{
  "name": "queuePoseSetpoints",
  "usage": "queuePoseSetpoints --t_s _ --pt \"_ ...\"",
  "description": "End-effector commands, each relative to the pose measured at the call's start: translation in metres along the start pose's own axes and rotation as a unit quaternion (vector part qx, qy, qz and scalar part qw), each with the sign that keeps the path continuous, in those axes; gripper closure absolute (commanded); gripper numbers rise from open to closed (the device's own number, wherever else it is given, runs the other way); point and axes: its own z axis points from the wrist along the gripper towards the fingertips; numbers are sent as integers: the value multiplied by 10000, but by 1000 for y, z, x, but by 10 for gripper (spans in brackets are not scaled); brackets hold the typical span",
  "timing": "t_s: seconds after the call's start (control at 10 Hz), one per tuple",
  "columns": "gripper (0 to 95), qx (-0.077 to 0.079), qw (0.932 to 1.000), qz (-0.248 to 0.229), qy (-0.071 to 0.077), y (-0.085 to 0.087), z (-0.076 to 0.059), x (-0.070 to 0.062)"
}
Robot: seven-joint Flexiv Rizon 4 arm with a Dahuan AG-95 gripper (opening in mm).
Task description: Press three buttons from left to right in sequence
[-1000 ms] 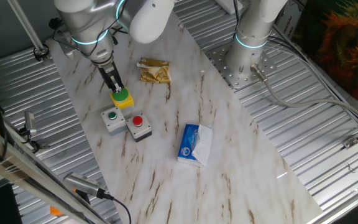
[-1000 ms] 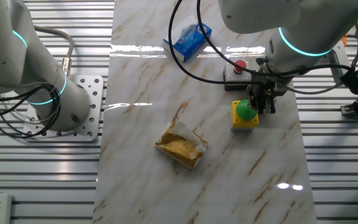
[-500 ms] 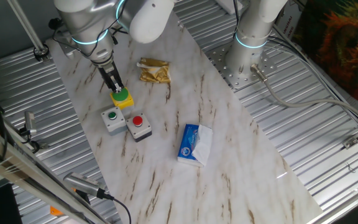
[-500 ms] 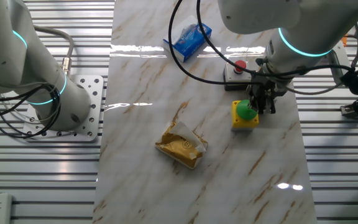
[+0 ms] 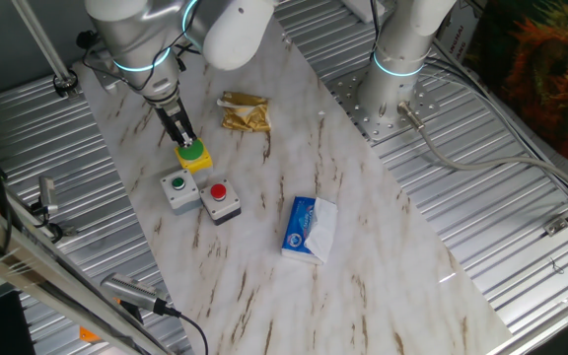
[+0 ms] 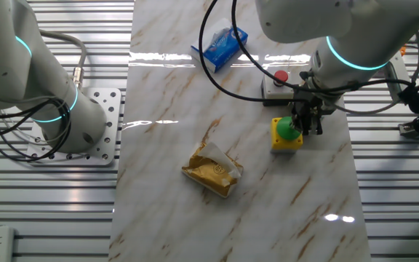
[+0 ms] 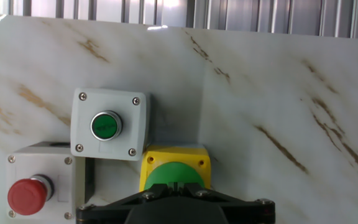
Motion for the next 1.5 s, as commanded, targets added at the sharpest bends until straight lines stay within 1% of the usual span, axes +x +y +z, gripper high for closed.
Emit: queuePoseSetpoints --t_s 0.1,0.5,1.2,1.3,1.5 --pt "950 14 10000 12 -13 0 0 1" --pt "950 15 10000 9 -24 0 3 0" --pt "950 1 10000 2 -62 0 15 -3" --pt "950 21 10000 11 -77 2 17 -4" --pt "950 41 10000 2 -71 2 17 -4"
